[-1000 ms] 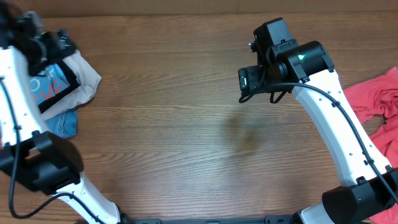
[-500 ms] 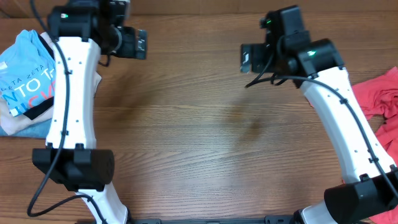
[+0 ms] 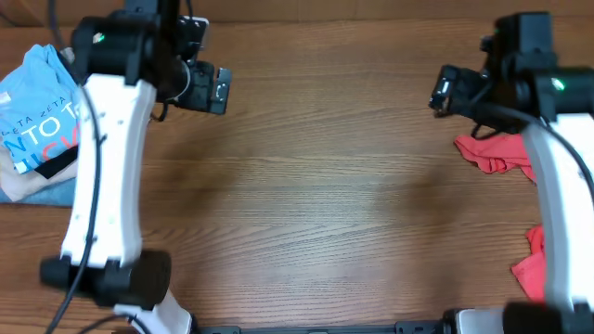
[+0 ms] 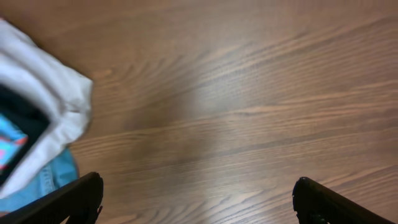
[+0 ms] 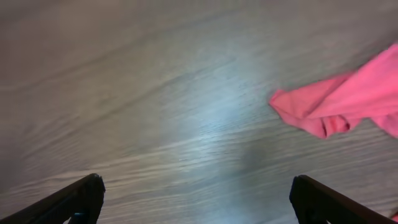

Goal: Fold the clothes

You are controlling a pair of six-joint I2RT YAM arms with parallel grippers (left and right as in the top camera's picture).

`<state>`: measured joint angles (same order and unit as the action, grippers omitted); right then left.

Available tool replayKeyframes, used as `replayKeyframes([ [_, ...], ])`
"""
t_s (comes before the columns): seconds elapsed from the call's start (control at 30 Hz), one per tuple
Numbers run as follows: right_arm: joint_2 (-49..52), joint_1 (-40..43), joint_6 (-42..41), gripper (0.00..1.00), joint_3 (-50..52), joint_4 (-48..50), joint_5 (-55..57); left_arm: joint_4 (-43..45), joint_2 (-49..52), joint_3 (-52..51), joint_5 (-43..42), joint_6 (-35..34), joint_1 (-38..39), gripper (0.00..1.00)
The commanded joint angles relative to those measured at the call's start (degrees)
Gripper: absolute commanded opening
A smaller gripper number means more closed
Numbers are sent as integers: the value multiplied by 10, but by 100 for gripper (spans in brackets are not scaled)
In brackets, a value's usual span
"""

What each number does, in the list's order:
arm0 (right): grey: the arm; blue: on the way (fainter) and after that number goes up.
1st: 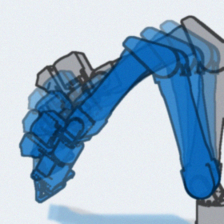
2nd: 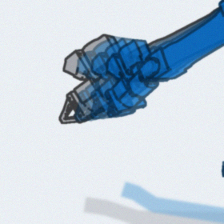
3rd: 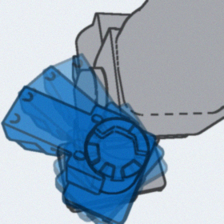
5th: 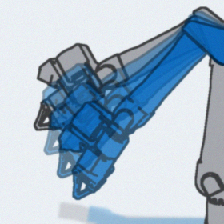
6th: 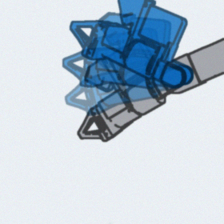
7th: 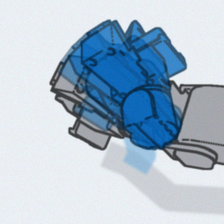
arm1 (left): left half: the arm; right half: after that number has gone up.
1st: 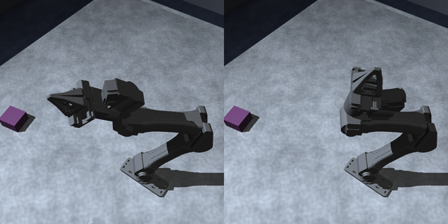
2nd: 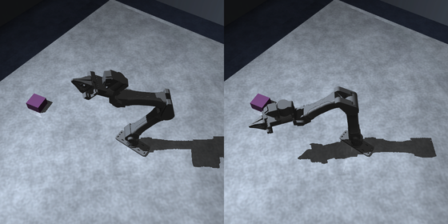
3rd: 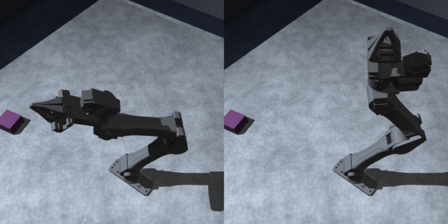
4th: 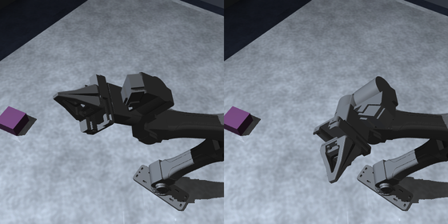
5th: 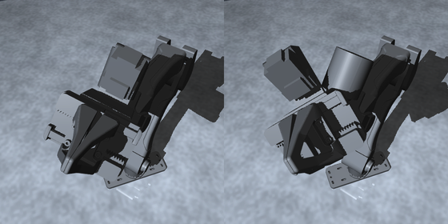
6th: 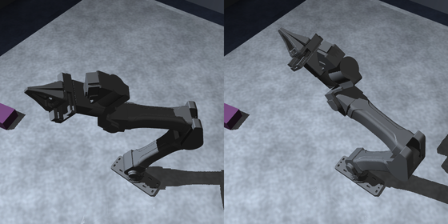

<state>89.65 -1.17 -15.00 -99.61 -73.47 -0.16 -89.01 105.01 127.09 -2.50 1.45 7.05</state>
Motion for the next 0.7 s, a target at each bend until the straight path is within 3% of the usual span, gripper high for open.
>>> replayKeyframes([
  [0.0,-115,0,-7,100,44,10,1,9,-101,-18,18,-16,5,100],
  [0.17,-261,-1,-7,100,179,83,1,67,-221,-124,22,-10,5,100],
  [0.33,-401,-1,-8,100,311,152,1,155,-377,-311,71,-10,5,100],
  [0.5,-486,-1,-18,100,388,143,1,235,-548,-495,120,-31,5,100],
  [0.67,-497,-1,-17,100,400,85,1,278,-661,-603,164,-97,5,100],
])
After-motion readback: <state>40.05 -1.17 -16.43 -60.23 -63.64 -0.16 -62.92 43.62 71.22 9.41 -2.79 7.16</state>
